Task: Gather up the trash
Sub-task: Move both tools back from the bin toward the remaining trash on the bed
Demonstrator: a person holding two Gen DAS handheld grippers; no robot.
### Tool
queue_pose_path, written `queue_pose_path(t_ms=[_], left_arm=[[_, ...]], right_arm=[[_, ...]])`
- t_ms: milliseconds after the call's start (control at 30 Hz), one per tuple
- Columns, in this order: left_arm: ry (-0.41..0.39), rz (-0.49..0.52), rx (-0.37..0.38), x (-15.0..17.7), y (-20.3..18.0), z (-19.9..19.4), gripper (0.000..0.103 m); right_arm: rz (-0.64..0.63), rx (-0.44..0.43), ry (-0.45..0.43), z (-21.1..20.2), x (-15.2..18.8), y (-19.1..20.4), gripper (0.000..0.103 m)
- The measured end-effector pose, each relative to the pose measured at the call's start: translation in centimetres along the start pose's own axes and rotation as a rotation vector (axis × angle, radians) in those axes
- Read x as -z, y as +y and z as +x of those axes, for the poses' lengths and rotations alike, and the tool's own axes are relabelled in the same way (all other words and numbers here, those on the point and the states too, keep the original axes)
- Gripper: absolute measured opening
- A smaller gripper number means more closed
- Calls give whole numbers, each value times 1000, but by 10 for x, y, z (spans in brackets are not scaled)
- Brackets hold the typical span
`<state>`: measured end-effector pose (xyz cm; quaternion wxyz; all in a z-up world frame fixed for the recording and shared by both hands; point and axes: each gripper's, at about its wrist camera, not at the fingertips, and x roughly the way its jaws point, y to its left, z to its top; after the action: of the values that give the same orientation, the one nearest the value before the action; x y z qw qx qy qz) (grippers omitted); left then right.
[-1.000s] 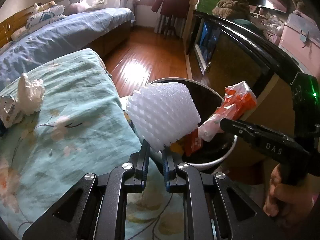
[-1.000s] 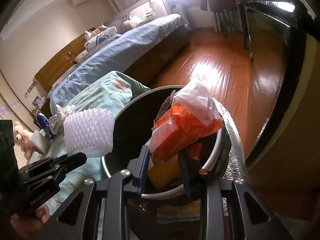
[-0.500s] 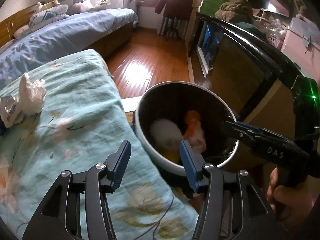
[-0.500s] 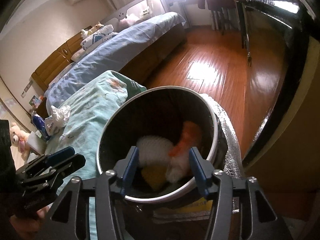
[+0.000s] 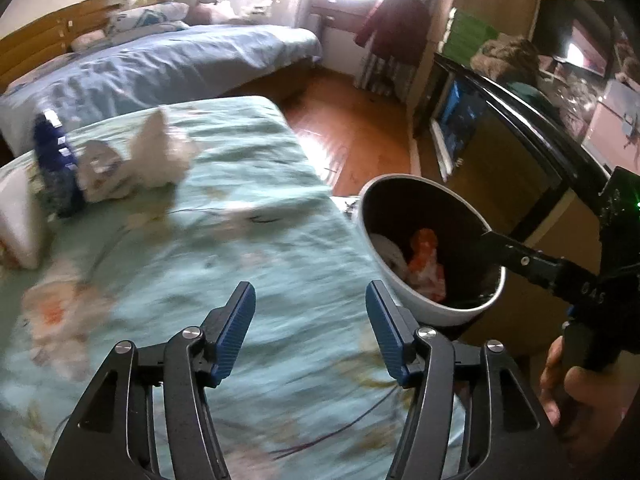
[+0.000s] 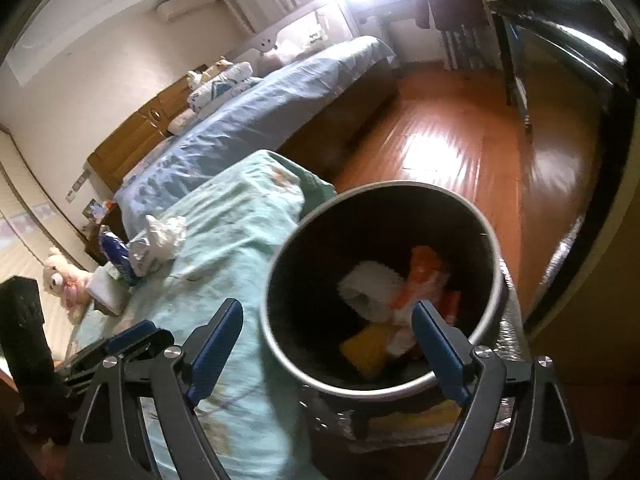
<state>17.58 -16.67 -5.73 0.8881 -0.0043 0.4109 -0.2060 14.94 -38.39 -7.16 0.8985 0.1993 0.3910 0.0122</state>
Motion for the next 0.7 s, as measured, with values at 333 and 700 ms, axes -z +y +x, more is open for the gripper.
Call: queue_pose_path(t_ms=[333,700], left_arm=[[-20,-107,-62,19,53,-22,59],[-47,-227,-139,37,108,-42,63]], right_arm=[[-45,-73,29,16,9,45,89],[-117,-131,80,38,21,92,89]])
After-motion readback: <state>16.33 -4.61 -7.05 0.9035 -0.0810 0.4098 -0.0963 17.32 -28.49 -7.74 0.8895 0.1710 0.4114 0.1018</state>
